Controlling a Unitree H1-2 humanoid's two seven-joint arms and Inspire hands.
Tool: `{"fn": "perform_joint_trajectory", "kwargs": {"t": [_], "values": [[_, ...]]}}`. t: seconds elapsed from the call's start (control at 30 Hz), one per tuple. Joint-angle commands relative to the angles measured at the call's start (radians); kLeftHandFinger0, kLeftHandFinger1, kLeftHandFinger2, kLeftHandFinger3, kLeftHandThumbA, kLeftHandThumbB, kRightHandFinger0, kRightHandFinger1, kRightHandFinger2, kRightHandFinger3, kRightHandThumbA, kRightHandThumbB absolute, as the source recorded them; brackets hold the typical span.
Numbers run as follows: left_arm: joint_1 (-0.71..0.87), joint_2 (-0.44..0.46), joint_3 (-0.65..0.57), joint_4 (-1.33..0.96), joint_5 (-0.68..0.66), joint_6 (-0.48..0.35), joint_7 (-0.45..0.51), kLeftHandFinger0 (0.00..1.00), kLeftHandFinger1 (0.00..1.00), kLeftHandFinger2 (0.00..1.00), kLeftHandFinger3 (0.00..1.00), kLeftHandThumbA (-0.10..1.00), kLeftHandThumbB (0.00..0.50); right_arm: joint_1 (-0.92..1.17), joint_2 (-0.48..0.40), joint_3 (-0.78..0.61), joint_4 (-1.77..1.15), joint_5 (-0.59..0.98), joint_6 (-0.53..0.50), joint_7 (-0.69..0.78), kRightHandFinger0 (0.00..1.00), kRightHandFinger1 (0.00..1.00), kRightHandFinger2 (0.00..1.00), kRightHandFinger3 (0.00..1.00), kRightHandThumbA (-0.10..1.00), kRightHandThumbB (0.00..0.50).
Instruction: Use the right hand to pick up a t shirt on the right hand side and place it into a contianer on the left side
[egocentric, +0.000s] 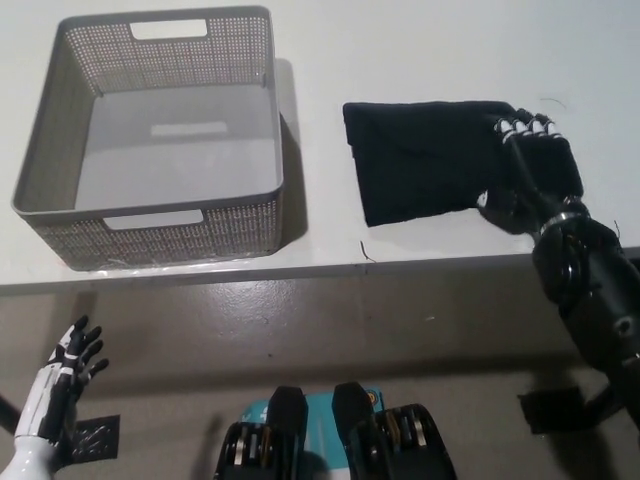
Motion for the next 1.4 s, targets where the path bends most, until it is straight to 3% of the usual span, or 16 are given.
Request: {"fn": "perform_joint_trajectory", "kwargs": {"t": [0.0,0.07,0.1,0.27,0.37,0.47,0.53,0.7,0.77,0.83,0.93,1.03,1.07,1.1,1.23,1.37], "values": [[-0.006,0.029,0.000,-0.047,-0.005,0.014,-0.019,0.95,0.98,1.00,1.00,0.93,0.317,-0.152,0.031,-0.080,0.091,0.151,-0.193,-0.217,0.72,0.63,0.56,0.35,-0.10,0.263],[0.000,0.034,-0.005,-0.050,0.006,0.021,-0.021,0.92,0.96,1.00,1.00,0.90,0.334,-0.155,0.040,-0.075,0.085,0.141,-0.197,-0.231,0.71,0.52,0.50,0.46,-0.10,0.315],[0.004,0.032,-0.009,-0.052,0.010,0.026,-0.022,0.91,0.95,0.99,1.00,0.87,0.343,-0.150,0.041,-0.071,0.080,0.137,-0.195,-0.230,0.67,0.52,0.50,0.49,-0.10,0.307],[0.021,0.036,-0.023,-0.056,0.017,0.032,-0.035,0.90,0.94,0.97,1.00,0.84,0.308,-0.117,0.052,-0.059,0.082,0.143,-0.216,-0.256,0.84,0.54,0.52,0.57,-0.10,0.272],[0.024,0.041,-0.035,-0.047,0.045,0.013,-0.030,0.89,0.93,0.99,1.00,0.82,0.238,-0.122,0.057,-0.065,0.083,0.175,-0.291,-0.281,0.66,0.53,0.59,0.61,-0.10,0.211],[0.025,0.045,-0.046,-0.040,0.061,0.017,-0.028,0.89,0.93,1.00,1.00,0.79,0.209,-0.133,0.062,-0.073,0.067,0.194,-0.331,-0.304,0.62,0.49,0.58,0.62,-0.10,0.214],[0.032,0.052,-0.051,-0.045,0.071,0.020,-0.026,0.89,0.94,1.00,1.00,0.80,0.225,-0.142,0.073,-0.087,0.044,0.215,-0.325,-0.304,0.67,0.53,0.58,0.63,-0.10,0.208],[0.028,0.060,-0.064,-0.037,0.074,0.035,-0.030,0.92,0.97,1.00,1.00,0.79,0.254,-0.201,0.132,-0.165,-0.079,0.284,-0.343,-0.356,0.62,0.48,0.55,0.60,-0.10,0.258],[0.028,0.060,-0.070,-0.036,0.078,0.040,-0.033,0.92,0.97,1.00,1.00,0.79,0.265,-0.235,0.160,-0.195,-0.120,0.313,-0.340,-0.352,0.52,0.48,0.55,0.60,-0.10,0.247],[0.028,0.066,-0.077,-0.031,0.079,0.039,-0.043,0.90,0.98,1.00,1.00,0.80,0.271,-0.269,0.178,-0.196,-0.155,0.303,-0.318,-0.348,0.75,0.48,0.56,0.61,-0.10,0.255],[0.024,0.069,-0.084,-0.027,0.085,0.042,-0.044,0.89,0.99,1.00,1.00,0.80,0.289,-0.330,0.213,-0.207,-0.186,0.311,-0.274,-0.332,0.59,0.47,0.55,0.61,-0.10,0.255],[0.024,0.065,-0.092,-0.036,0.087,0.057,-0.050,0.90,1.00,1.00,1.00,0.80,0.303,-0.391,0.243,-0.208,-0.178,0.332,-0.312,-0.319,0.54,0.45,0.55,0.60,-0.10,0.243],[0.024,0.066,-0.093,-0.038,0.087,0.059,-0.052,0.90,1.00,1.00,1.00,0.80,0.291,-0.402,0.256,-0.204,-0.191,0.318,-0.278,-0.325,0.32,0.27,0.52,0.60,-0.10,0.277],[0.022,0.066,-0.094,-0.037,0.086,0.058,-0.055,0.89,1.00,1.00,1.00,0.79,0.288,-0.417,0.272,-0.196,-0.207,0.295,-0.227,-0.338,0.21,0.24,0.52,0.59,-0.10,0.270],[0.009,0.067,-0.100,-0.033,0.086,0.064,-0.058,0.86,1.00,1.00,1.00,0.78,0.306,-0.438,0.309,-0.185,-0.233,0.305,-0.255,-0.326,0.44,0.34,0.50,0.58,-0.10,0.267],[-0.005,0.072,-0.118,-0.020,0.087,0.063,-0.073,0.86,1.00,1.00,1.00,0.80,0.337,-0.468,0.366,-0.162,-0.212,0.298,-0.239,-0.311,0.41,0.31,0.48,0.57,-0.10,0.276]]}}
